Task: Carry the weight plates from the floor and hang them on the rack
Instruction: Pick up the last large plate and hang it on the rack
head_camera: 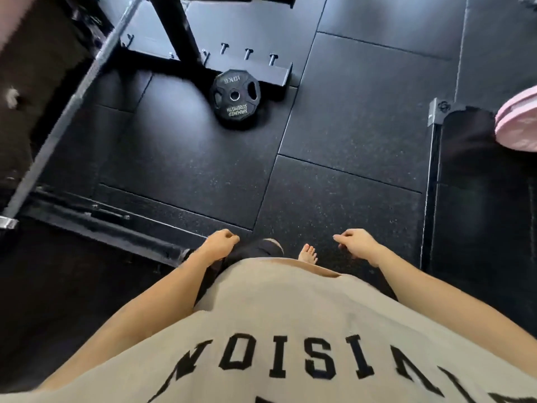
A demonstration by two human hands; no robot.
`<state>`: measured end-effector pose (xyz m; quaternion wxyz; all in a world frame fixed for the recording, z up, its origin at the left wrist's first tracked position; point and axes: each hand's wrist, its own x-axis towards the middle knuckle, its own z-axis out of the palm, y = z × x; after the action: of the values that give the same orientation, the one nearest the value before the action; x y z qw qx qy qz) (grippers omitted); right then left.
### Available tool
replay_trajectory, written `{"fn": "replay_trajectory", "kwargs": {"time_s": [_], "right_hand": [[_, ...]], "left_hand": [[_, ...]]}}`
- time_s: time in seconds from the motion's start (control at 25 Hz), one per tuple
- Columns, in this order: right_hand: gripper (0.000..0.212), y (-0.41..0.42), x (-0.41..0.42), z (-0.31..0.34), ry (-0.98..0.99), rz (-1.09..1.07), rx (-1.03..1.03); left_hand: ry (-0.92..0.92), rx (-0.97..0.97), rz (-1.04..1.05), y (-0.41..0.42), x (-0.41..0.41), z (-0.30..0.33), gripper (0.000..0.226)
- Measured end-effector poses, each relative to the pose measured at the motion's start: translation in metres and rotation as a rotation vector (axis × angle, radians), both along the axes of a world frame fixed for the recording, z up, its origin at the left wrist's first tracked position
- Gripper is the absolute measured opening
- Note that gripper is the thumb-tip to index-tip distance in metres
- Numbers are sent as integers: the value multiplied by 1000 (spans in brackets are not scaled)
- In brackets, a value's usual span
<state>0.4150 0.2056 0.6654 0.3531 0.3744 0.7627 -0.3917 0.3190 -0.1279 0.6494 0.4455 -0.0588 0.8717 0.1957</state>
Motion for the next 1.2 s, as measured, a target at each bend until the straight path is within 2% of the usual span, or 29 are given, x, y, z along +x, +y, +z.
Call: {"fn": "replay_trajectory", "kwargs": {"time_s": [0.16, 0.36, 0.48, 0.64, 0.88, 1.04, 1.2], "right_hand": [[25, 27, -125, 4, 27, 167, -4], [27, 30, -277, -18, 15, 307, 22], [29, 26, -370, -19, -36, 327, 15], [30, 17, -480, -16, 0, 256, -3], [31, 11, -622, -34, -28, 195, -50], [29, 24, -713, -88, -92, 136, -74], [34, 35, -787, -175, -121, 105, -36]], "left_hand": [[56, -7, 232, 9, -67, -12, 34], [-22, 18, 319, 11, -187, -44, 33], [-57, 32, 357, -1, -280, -39, 34], [-92, 36, 365, -17, -389, -30, 34], [-122, 30, 361, -15, -519, -29, 32], [-169, -3, 408, -6, -597, -63, 29], [-171, -32, 447, 3, -669, -137, 28]]}}
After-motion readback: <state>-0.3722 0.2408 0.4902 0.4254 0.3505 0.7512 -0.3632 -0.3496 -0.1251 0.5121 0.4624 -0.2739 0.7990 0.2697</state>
